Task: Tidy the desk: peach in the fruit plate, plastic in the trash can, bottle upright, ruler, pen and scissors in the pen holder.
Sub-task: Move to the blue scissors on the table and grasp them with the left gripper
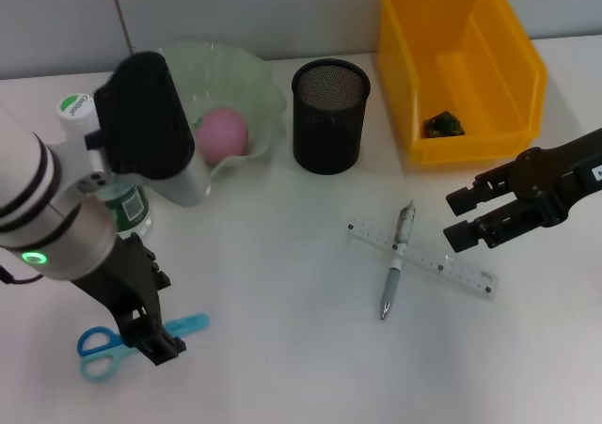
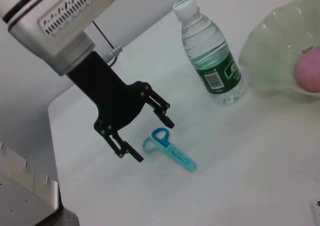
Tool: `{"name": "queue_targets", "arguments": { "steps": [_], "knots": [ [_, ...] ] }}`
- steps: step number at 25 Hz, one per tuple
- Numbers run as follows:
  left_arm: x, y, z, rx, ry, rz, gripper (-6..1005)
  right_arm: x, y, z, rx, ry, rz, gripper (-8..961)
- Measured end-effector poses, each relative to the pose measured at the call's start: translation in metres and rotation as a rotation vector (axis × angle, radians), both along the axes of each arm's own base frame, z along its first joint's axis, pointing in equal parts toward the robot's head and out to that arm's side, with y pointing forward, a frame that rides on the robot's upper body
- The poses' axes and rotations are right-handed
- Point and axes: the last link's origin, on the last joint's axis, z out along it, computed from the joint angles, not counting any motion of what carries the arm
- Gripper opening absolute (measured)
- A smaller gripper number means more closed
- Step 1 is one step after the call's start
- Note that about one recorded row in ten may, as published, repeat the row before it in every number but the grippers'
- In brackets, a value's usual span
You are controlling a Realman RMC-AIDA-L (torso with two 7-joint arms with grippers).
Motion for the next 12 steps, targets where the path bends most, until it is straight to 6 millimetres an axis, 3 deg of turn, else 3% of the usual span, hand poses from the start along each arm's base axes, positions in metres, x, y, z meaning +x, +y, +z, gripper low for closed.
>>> {"name": "queue_targets", "arguments": {
  "steps": [12],
  "knots": [
    [-0.007, 0.003, -0.014, 0.003, 0.015, 0.01, 787, 0.001, -0.001, 0.0, 0.0, -0.003, 0.001, 761]
  ]
}}
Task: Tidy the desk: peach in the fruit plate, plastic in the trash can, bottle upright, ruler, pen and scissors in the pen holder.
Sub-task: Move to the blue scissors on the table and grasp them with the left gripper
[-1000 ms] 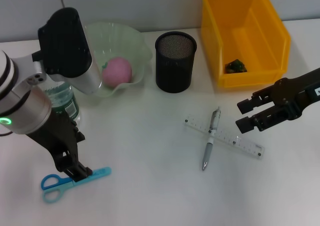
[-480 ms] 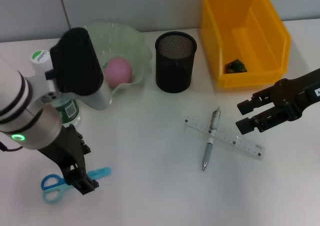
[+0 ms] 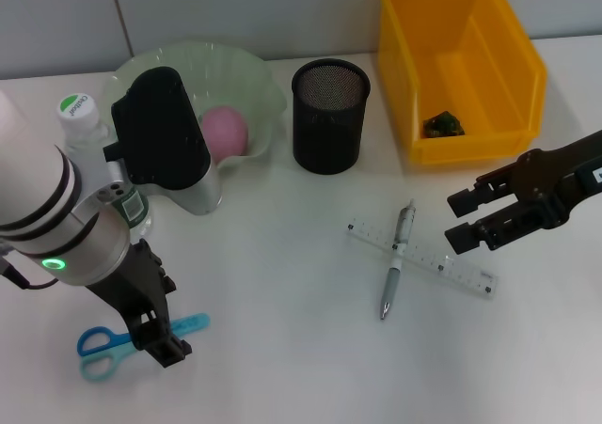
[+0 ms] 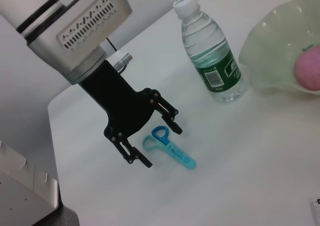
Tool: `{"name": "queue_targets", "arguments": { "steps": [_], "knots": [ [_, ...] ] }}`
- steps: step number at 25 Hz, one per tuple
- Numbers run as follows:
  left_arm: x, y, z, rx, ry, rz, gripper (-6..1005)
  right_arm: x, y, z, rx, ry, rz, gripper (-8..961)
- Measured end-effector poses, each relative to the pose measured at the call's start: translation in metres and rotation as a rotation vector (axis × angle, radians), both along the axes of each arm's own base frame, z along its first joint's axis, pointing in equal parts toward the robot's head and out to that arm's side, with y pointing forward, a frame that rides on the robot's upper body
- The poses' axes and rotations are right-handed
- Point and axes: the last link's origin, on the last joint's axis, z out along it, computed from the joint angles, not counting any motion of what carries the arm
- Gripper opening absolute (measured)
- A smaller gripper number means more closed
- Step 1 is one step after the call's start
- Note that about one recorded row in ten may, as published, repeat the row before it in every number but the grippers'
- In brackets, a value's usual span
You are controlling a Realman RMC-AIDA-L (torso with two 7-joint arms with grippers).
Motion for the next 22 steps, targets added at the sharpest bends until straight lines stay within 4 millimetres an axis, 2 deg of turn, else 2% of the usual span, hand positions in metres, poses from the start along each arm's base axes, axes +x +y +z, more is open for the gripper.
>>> {"name": "queue_targets", "arguments": {
  "steps": [22],
  "knots": [
    [-0.011, 0.009, -0.011, -0.039, 0.039, 0.007, 785, -0.003, 0.002, 0.0, 0.0, 0.0, 0.003, 762]
  ]
}}
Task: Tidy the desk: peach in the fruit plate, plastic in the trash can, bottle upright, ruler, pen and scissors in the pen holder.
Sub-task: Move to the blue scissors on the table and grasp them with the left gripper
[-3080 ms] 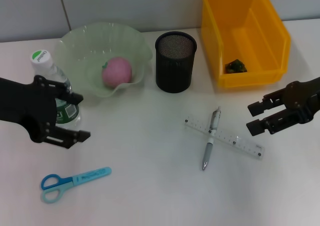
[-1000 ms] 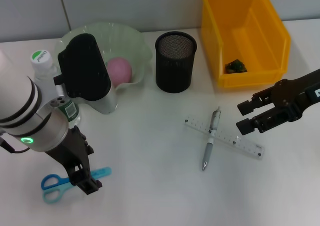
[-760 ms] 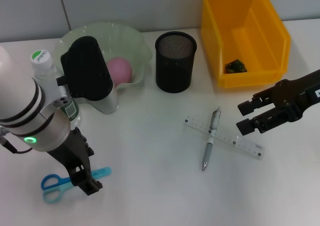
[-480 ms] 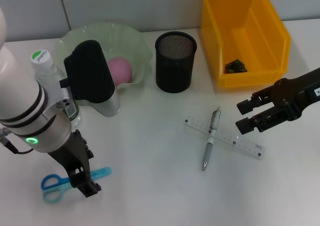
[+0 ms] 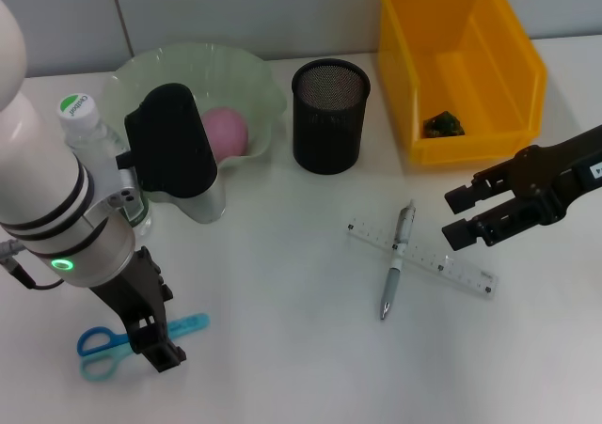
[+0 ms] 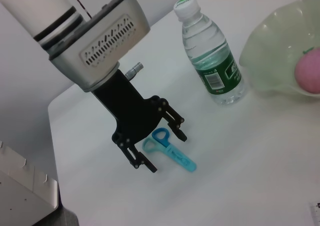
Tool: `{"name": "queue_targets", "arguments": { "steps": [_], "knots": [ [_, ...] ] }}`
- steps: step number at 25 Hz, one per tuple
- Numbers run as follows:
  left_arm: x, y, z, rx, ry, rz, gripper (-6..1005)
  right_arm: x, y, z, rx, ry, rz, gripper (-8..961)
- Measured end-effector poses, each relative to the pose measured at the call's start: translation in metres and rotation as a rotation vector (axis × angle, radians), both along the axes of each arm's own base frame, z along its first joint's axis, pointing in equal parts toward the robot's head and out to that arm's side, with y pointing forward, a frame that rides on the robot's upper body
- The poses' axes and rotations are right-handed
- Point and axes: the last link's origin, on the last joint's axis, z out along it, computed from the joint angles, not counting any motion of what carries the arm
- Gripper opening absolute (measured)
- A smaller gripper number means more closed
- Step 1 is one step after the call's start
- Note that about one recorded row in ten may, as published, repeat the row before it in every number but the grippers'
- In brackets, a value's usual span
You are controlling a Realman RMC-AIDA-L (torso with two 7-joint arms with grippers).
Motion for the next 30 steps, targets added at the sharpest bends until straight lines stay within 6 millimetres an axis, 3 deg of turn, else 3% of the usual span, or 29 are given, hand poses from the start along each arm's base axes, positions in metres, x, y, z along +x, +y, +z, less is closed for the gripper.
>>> {"name": "queue_targets", "arguments": {
  "steps": [30],
  "knots": [
    [-0.011, 0.003, -0.009, -0.031, 0.042, -0.015, 785, 0.0, 0.002, 0.0, 0.008, -0.002, -0.001, 761]
  ]
}}
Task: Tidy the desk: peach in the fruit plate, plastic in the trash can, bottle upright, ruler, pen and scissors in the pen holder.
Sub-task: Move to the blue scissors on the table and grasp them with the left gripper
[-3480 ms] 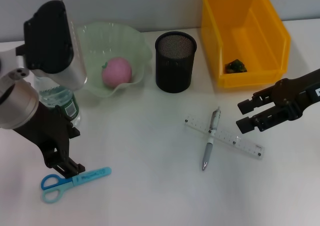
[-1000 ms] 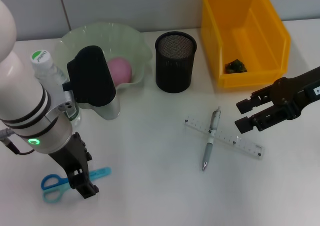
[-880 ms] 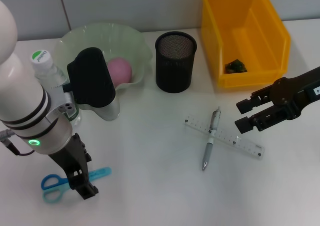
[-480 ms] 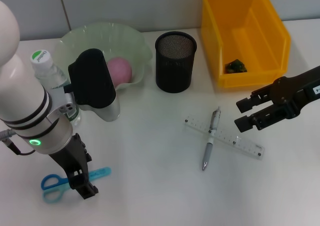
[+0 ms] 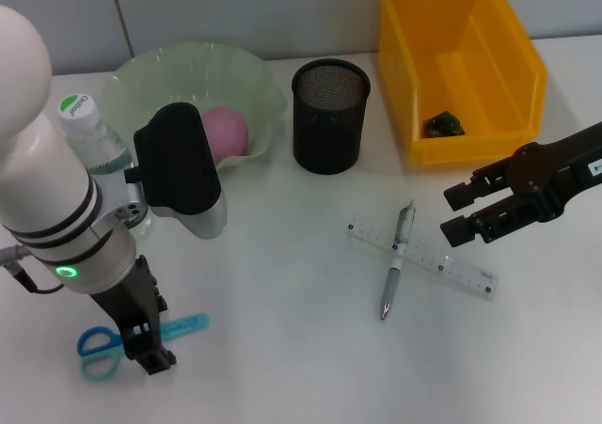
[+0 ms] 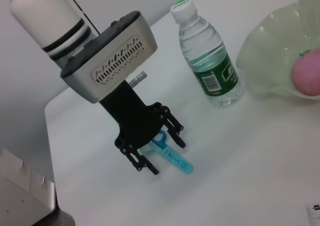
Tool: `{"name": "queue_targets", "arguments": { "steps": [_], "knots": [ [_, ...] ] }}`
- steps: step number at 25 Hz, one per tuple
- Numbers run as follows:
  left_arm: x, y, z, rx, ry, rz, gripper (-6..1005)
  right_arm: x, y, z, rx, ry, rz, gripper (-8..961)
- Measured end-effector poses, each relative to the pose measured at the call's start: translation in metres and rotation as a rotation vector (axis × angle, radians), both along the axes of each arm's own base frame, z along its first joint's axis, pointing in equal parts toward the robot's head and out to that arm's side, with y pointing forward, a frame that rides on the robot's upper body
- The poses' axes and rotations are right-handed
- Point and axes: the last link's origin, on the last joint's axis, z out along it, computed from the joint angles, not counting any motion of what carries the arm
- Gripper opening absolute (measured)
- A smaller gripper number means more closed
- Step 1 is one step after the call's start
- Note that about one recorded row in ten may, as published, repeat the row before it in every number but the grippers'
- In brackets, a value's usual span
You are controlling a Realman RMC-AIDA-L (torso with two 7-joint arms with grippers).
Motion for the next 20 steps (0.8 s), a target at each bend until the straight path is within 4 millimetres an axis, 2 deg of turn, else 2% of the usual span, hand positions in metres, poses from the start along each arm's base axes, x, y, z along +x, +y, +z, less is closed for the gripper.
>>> {"name": "queue_targets", "arguments": {
  "steps": [3, 5, 20],
  "knots": [
    [-0.0021, 0.0019, -0.0007, 0.003, 0.014, -0.003, 784, 0.0, 0.0001, 0.0, 0.001, 0.0, 0.0, 761],
    [-0.002, 0.0018, -0.0014, 0.0, 0.016, -0.006, 673, 0.0001, 0.0003, 0.0, 0.002, 0.0, 0.0, 761],
    [0.0006, 0.0019, -0.004, -0.01, 0.026, -0.028, 539, 0.0003, 0.0015, 0.0, 0.011, -0.003, 0.001, 761]
  ]
}}
